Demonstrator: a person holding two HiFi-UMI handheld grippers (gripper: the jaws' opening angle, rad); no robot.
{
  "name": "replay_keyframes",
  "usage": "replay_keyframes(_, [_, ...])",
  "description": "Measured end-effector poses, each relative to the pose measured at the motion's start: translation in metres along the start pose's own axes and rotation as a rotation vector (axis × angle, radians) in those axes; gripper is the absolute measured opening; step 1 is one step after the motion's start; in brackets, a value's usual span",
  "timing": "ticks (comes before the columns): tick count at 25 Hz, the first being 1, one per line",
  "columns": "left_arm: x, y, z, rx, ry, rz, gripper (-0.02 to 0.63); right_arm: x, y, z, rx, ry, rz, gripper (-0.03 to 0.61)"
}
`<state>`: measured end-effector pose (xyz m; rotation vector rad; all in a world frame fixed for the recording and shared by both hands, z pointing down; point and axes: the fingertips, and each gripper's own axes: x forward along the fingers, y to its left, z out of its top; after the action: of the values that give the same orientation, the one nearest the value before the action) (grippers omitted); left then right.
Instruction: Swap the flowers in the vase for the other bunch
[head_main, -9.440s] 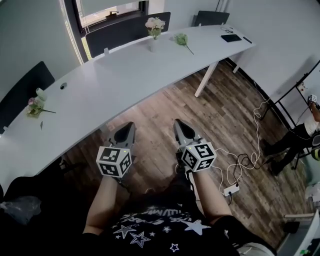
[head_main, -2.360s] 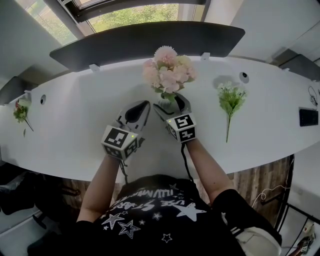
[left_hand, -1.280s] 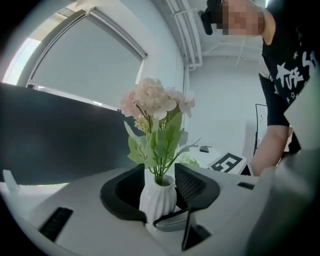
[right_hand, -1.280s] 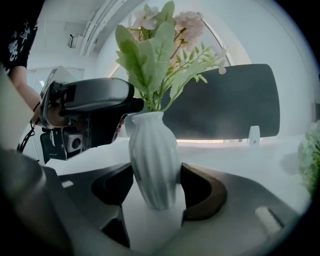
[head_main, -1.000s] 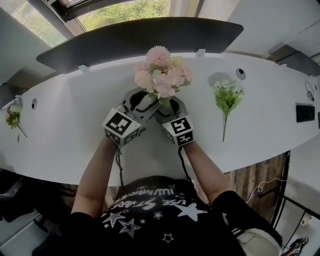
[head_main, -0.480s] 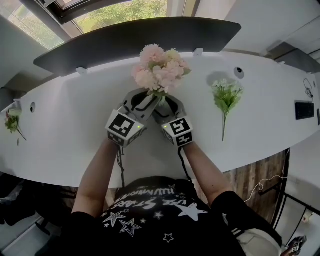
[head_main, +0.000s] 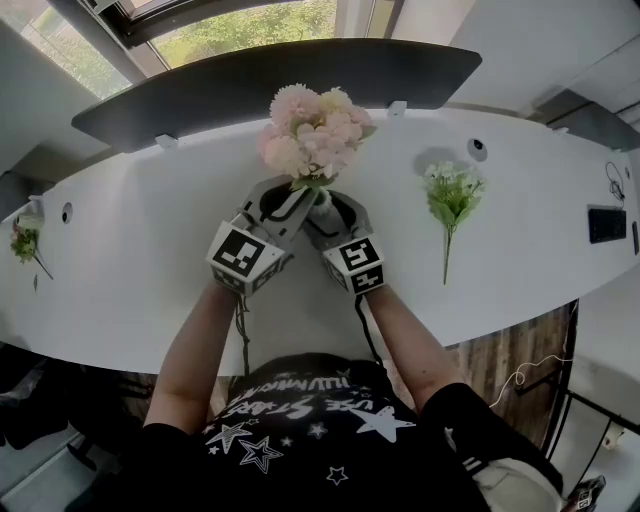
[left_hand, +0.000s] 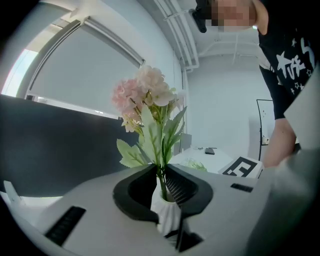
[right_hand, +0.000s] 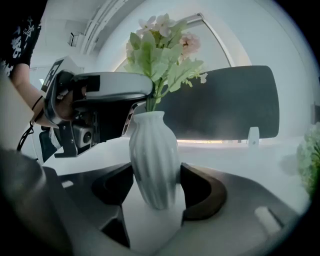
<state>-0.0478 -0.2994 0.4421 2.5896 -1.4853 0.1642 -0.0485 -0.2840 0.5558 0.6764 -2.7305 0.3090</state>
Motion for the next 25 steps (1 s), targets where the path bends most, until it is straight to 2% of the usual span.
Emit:
replay_keyframes(2, [-0.002,0.002,0.003,0.005,-0.024,0.003,0.058,0.0,0.0,0.001,0.0,-0.003,-0.001,0.287])
replay_keyframes(12, [-0.024,0.012,0.066,0.064,-0.165,0.065,0.058,0.001,-0.001,0.003,-0.003,0.007,-0.003,0.287])
replay_keyframes(20, [-0.044,0.019,0.085,0.07,-0.194,0.106,0.058,0.001,-0.001,0.001,-0.005,0.012,-0.007,0.287])
replay_keyframes(25, [-0.058,0.023,0.104,0.103,-0.213,0.148,0.058,0.001,-0.002,0.002,-0.008,0.009,-0.007,0.287])
